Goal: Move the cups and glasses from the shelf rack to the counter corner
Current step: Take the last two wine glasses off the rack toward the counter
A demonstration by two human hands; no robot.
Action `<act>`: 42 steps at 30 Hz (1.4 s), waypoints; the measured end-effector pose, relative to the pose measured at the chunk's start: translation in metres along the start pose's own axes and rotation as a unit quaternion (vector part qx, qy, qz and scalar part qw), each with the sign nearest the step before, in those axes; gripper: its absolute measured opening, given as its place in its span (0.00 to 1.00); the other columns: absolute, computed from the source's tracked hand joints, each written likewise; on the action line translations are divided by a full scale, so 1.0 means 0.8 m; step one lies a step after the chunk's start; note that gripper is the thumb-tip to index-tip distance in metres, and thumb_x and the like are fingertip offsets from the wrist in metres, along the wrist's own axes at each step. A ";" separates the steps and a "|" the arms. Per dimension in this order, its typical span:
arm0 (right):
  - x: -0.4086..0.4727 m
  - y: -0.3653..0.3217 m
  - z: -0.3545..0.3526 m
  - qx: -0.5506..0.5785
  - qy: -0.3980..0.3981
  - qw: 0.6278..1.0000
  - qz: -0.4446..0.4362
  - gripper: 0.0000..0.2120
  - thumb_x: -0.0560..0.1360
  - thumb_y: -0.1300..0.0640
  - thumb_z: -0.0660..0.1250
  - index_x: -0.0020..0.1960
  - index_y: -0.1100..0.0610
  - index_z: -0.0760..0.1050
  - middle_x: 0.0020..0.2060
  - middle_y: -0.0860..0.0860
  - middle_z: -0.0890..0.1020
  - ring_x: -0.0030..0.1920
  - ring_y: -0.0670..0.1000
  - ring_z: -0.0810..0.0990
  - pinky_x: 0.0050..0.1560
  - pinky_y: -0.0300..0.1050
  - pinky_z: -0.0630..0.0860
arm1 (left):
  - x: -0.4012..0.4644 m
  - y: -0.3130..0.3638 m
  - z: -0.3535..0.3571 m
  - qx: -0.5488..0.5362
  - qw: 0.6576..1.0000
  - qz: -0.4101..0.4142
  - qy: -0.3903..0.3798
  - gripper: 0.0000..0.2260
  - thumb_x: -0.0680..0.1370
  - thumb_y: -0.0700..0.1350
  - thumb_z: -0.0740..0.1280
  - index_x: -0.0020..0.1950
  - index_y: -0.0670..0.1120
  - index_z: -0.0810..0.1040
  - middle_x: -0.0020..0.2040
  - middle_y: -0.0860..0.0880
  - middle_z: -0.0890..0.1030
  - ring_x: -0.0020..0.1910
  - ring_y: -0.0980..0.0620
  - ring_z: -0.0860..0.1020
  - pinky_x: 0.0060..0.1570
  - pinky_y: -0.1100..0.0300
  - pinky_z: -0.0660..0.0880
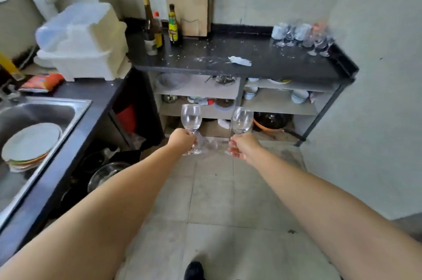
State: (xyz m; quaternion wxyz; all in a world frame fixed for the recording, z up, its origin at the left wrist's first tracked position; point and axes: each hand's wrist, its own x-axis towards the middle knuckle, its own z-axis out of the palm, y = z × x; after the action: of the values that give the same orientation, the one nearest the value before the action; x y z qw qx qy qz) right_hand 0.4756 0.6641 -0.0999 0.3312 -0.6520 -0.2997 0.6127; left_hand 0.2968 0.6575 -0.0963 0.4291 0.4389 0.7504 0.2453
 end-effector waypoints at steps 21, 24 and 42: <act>0.323 -0.207 -0.282 0.070 0.157 0.984 0.038 0.09 0.80 0.65 0.57 0.42 0.59 0.68 0.35 0.54 0.73 0.28 0.51 0.73 0.15 0.33 0.70 | 0.300 0.333 0.279 0.086 0.983 0.075 -0.144 0.12 0.80 0.39 0.61 0.37 0.39 0.75 0.32 0.45 0.76 0.11 0.61 0.68 0.13 0.72 0.64; 0.365 -0.239 -0.316 0.064 0.165 0.983 0.046 0.10 0.79 0.66 0.56 0.40 0.58 0.67 0.34 0.55 0.73 0.21 0.49 0.77 0.16 0.33 0.70 | 0.335 0.368 0.312 0.068 0.984 0.062 -0.155 0.12 0.78 0.37 0.61 0.34 0.40 0.74 0.31 0.45 0.75 0.11 0.60 0.68 0.15 0.71 0.66; 0.705 -0.453 -0.417 0.099 0.162 0.981 0.038 0.05 0.80 0.63 0.60 0.55 0.60 0.71 0.42 0.53 0.76 0.34 0.48 0.76 0.22 0.35 0.74 | 0.680 0.595 0.448 -0.028 0.982 0.025 -0.186 0.08 0.77 0.38 0.64 0.38 0.40 0.75 0.32 0.46 0.74 0.31 0.52 0.73 0.37 0.59 0.81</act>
State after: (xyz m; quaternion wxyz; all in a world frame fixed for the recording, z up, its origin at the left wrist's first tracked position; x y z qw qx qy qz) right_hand 0.8532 1.3094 -0.1389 0.4142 -0.7179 -0.1549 0.5376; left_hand 0.6839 1.3628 -0.1582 0.5672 0.4831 0.6390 0.1911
